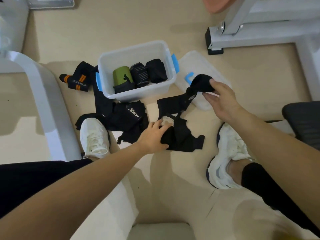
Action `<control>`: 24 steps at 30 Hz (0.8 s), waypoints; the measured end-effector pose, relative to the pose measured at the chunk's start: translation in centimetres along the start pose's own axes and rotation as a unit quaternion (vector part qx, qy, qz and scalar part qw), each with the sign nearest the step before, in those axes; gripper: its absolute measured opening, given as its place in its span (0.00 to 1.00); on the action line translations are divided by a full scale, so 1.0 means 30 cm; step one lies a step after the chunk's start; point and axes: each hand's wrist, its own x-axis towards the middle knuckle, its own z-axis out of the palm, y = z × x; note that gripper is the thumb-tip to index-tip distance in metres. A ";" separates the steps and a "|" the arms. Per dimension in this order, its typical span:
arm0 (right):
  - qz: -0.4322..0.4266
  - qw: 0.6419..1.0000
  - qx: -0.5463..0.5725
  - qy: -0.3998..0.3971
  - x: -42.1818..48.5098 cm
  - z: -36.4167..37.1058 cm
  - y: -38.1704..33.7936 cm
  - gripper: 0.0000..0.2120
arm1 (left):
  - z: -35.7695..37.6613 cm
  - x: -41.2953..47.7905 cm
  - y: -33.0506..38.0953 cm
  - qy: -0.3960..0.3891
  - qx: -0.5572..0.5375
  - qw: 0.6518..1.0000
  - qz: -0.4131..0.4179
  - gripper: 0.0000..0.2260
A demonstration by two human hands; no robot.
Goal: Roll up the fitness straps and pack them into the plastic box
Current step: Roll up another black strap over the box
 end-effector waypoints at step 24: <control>0.054 0.928 -0.369 0.014 0.020 -0.053 0.347 0.27 | -0.059 -0.022 -0.210 0.283 0.026 0.937 -0.206 0.31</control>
